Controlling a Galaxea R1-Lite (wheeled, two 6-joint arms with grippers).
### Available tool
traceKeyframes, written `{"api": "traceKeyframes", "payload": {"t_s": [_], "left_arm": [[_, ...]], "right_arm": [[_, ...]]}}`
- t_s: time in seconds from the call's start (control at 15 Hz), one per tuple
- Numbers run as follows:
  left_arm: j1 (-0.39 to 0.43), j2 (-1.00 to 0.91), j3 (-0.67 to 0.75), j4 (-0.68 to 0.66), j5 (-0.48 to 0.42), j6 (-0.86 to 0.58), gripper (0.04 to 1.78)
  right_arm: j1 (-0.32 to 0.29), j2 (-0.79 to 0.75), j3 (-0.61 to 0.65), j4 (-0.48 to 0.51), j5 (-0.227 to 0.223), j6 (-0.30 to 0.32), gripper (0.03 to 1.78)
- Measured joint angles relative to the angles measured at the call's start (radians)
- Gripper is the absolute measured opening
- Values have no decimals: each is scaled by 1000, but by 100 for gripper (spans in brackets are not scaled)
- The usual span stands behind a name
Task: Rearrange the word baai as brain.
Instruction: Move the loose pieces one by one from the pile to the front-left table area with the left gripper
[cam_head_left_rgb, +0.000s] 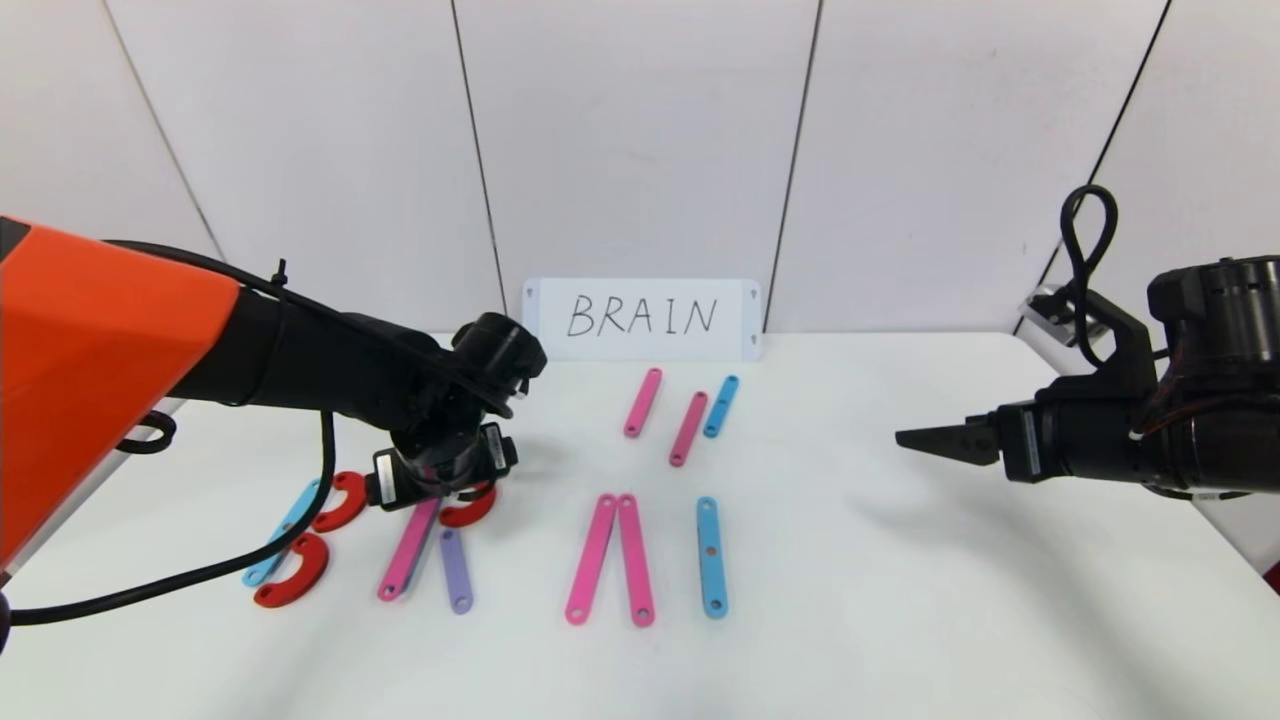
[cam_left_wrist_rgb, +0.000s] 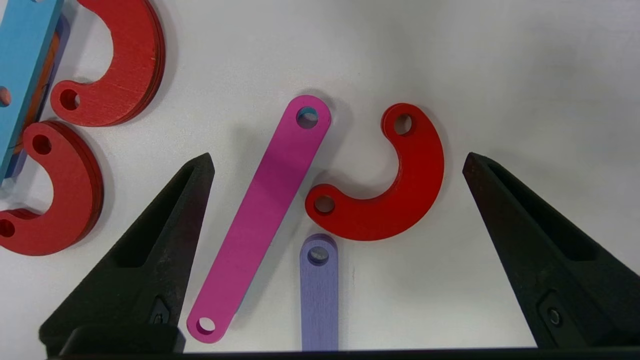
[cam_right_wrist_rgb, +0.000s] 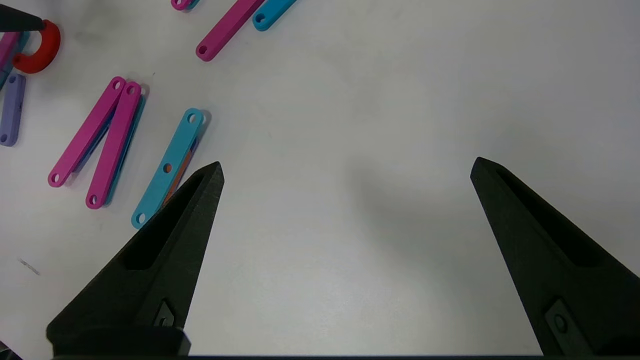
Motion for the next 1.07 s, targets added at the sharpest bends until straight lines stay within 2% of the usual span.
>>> {"api": "traceKeyframes", "payload": {"t_s": [1.07], "left_arm": [[57,50,-41,2,-32,42,174]], "right_arm": [[0,4,0,0,-1,0,173]]}}
